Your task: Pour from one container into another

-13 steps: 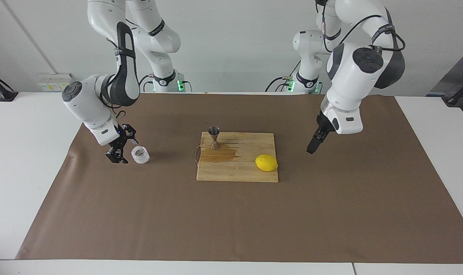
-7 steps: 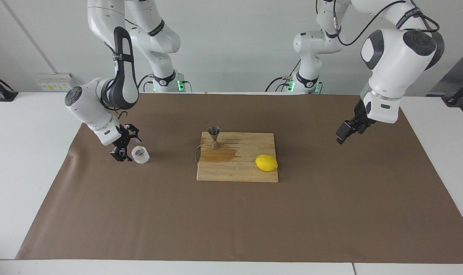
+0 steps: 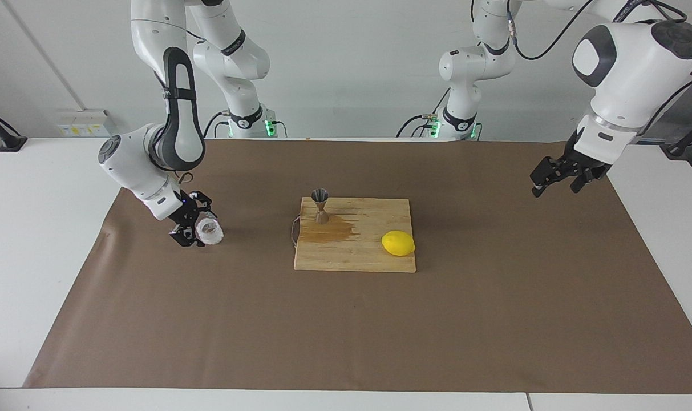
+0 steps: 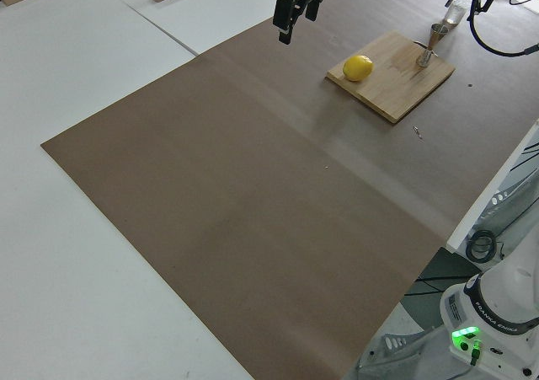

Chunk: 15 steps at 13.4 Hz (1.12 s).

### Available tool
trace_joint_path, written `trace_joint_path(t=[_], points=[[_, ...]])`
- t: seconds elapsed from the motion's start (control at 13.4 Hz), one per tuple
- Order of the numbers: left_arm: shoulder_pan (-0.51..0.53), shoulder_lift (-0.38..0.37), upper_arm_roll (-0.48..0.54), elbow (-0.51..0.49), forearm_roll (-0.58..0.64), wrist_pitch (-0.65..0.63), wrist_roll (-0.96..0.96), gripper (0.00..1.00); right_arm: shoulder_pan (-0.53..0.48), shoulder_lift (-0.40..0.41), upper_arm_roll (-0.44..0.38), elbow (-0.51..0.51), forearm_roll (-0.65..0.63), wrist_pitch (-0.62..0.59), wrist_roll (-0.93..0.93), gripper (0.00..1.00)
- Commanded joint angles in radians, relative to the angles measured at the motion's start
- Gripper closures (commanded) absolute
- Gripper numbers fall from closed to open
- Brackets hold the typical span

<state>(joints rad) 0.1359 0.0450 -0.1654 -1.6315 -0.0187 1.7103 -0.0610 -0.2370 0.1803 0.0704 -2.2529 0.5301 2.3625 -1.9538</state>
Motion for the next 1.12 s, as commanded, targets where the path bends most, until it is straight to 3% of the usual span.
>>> trace_joint_path(t=[0.0,0.15,0.6,0.75,1.04], points=[[0.019,-0.043,-0.009,-0.019,0.014,-0.050,0.069,0.00,-0.008,0.004,0.008,-0.002,0.028,0.015,-0.034,0.00],[0.019,-0.077,-0.009,-0.027,0.014,-0.057,0.066,0.00,-0.007,0.013,0.008,-0.005,0.031,0.015,-0.040,0.00],[0.004,-0.082,-0.013,-0.036,0.013,-0.057,0.069,0.00,-0.007,0.013,0.008,-0.005,0.033,0.015,-0.042,0.00],[-0.013,-0.080,-0.013,-0.033,0.013,-0.061,0.070,0.00,-0.001,0.013,0.008,-0.005,0.034,0.015,-0.042,0.10],[-0.170,-0.080,0.105,-0.030,0.014,-0.077,0.075,0.00,-0.001,0.013,0.008,-0.005,0.036,0.014,-0.042,0.46]])
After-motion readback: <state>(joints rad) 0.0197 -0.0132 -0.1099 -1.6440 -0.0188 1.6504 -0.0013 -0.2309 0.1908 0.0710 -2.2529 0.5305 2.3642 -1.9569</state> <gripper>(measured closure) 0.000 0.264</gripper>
